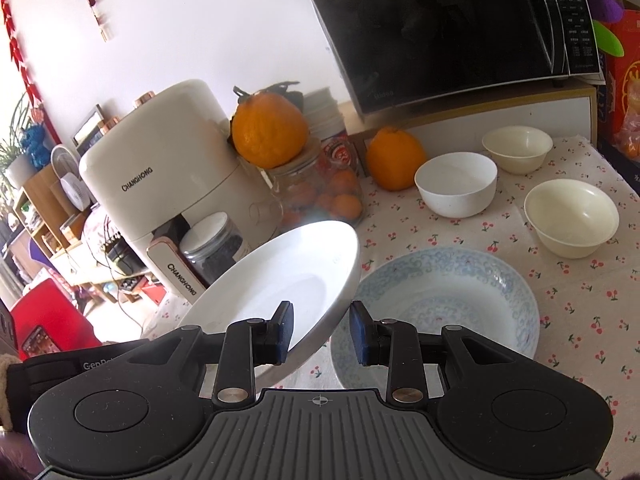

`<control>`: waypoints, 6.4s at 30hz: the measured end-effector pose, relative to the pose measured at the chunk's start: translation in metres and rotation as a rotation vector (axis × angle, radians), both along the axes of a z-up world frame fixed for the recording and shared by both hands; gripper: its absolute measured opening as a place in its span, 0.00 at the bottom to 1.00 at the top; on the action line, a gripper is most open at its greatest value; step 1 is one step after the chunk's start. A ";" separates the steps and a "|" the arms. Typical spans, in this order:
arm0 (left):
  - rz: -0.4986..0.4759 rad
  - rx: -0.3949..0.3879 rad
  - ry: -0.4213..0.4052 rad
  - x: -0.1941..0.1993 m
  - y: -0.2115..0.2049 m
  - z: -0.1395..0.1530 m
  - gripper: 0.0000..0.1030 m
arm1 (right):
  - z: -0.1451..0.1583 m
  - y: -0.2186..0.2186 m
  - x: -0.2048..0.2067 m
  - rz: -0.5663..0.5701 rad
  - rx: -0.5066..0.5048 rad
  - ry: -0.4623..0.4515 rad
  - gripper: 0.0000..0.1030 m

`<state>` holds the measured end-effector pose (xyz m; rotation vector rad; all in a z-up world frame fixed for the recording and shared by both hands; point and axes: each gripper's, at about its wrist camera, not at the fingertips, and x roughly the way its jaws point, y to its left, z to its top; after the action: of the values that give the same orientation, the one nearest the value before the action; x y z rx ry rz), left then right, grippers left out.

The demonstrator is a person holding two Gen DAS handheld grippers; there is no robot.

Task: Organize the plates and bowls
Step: 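Lift the white plate with both tools toward the blue plate stack, then lower the held white plate onto the blue plate stack with both tools, then open both tools to release the white plate on the stack, then move both tools toward the white bowls beyond the plates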

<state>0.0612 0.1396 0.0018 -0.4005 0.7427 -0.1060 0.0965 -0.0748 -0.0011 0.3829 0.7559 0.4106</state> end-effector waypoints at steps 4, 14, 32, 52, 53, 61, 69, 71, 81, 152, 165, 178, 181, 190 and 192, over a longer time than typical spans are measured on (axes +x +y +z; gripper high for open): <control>-0.011 0.002 -0.002 0.003 -0.007 0.000 0.19 | -0.001 -0.007 0.001 -0.011 -0.003 0.004 0.29; -0.048 0.019 0.009 0.010 -0.032 -0.003 0.19 | -0.010 -0.031 0.007 -0.052 -0.016 0.035 0.29; -0.102 0.067 0.035 0.030 -0.084 -0.015 0.19 | -0.029 -0.074 0.027 -0.137 -0.032 0.096 0.29; -0.115 0.170 0.064 0.040 -0.110 -0.030 0.19 | -0.056 -0.077 0.034 -0.153 -0.121 0.193 0.29; -0.116 0.174 0.063 0.040 -0.110 -0.030 0.19 | -0.057 -0.076 0.034 -0.151 -0.128 0.194 0.29; -0.101 0.227 0.061 0.039 -0.114 -0.029 0.19 | -0.059 -0.070 0.035 -0.134 -0.150 0.205 0.29; -0.092 0.249 0.079 0.040 -0.114 -0.030 0.19 | -0.059 -0.064 0.033 -0.116 -0.185 0.202 0.29; -0.091 0.253 0.078 0.040 -0.115 -0.030 0.19 | -0.059 -0.064 0.033 -0.114 -0.187 0.202 0.29; -0.085 0.299 0.094 0.037 -0.119 -0.029 0.19 | -0.053 -0.058 0.029 -0.097 -0.233 0.209 0.29; -0.142 0.440 0.045 0.040 -0.155 -0.012 0.99 | -0.036 -0.149 0.003 -0.090 -0.289 0.092 0.95; -0.198 0.552 -0.066 0.094 -0.166 -0.005 0.99 | -0.019 -0.141 0.070 -0.105 -0.304 -0.022 0.96; -0.185 0.467 -0.071 0.162 -0.160 -0.013 0.99 | -0.028 -0.139 0.163 -0.109 -0.203 0.001 0.98; -0.190 0.421 -0.067 0.174 -0.158 -0.013 0.99 | -0.028 -0.129 0.180 -0.083 -0.225 0.000 0.98; -0.221 0.364 -0.059 0.198 -0.152 -0.026 0.99 | -0.038 -0.118 0.222 -0.058 -0.126 0.054 0.98; -0.254 0.352 -0.035 0.203 -0.154 -0.030 0.99 | -0.043 -0.117 0.229 -0.068 -0.099 0.071 0.98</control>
<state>0.2644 -0.0141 -0.0285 0.0320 0.7581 -0.2169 0.3253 -0.1917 -0.0445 0.3309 0.8268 0.2953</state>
